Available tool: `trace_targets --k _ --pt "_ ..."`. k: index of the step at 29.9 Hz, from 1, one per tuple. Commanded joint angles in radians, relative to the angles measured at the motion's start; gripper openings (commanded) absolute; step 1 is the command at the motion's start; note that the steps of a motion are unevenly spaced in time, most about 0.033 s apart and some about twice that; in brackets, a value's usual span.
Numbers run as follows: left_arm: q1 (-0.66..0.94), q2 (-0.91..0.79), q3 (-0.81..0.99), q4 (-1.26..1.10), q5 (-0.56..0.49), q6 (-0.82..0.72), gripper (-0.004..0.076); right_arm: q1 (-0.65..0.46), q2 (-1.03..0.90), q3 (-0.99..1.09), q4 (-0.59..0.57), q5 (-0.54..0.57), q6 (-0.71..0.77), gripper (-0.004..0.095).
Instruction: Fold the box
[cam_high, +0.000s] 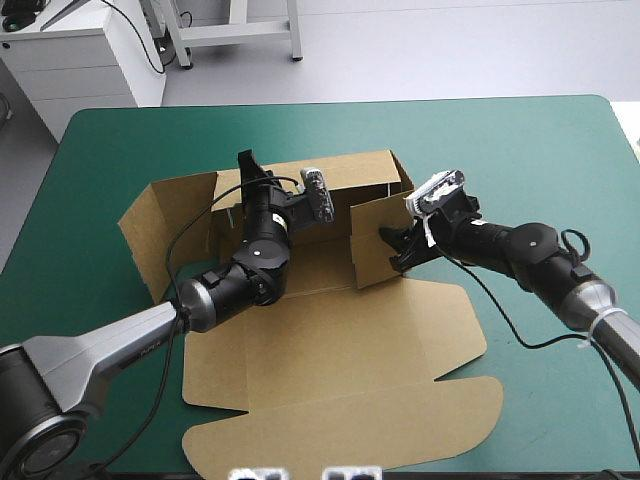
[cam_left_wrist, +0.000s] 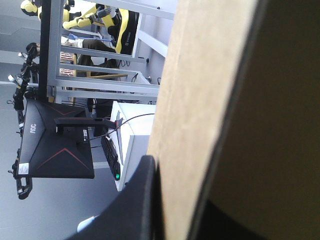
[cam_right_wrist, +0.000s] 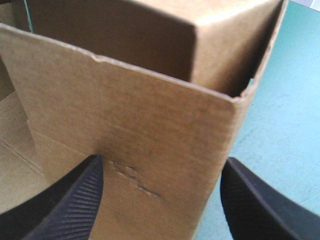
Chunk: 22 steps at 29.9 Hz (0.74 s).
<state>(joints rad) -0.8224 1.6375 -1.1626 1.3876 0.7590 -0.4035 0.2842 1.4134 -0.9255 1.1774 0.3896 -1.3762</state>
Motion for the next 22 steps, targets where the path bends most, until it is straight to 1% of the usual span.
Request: trace_targets --k 1,4,5,10,12,14,20,22 --pt "-0.023 -0.044 -0.02 -0.008 -0.069 -0.02 -0.0008 0.049 -0.014 -0.029 0.04 -0.105 -0.021 0.0622" --pt "-0.058 -0.044 -0.02 0.006 -0.069 -0.012 -0.0008 0.083 -0.008 -0.032 0.04 -0.197 -0.004 0.0622" --pt "-0.067 -0.044 -0.02 0.009 -0.072 -0.012 -0.0008 0.09 -0.008 -0.034 0.04 -0.212 -0.001 0.0622" --pt "-0.089 -0.044 -0.02 0.003 -0.089 -0.012 -0.0008 0.108 0.022 -0.035 0.04 -0.213 -0.001 0.0619" --pt "-0.089 -0.044 -0.02 -0.002 -0.073 -0.012 -0.0008 0.108 0.039 -0.035 0.04 -0.222 0.007 0.0595" --pt "-0.089 -0.044 -0.02 -0.001 -0.05 -0.012 -0.0008 0.108 0.051 -0.035 0.04 -0.229 0.01 0.0521" --pt "-0.089 -0.044 -0.02 -0.008 -0.052 -0.012 -0.0008 0.108 0.055 -0.035 0.04 -0.201 0.013 0.0113" --pt "-0.089 -0.044 -0.02 -0.008 -0.052 -0.014 -0.0008 0.108 0.055 -0.035 0.04 -0.186 0.013 0.0012"
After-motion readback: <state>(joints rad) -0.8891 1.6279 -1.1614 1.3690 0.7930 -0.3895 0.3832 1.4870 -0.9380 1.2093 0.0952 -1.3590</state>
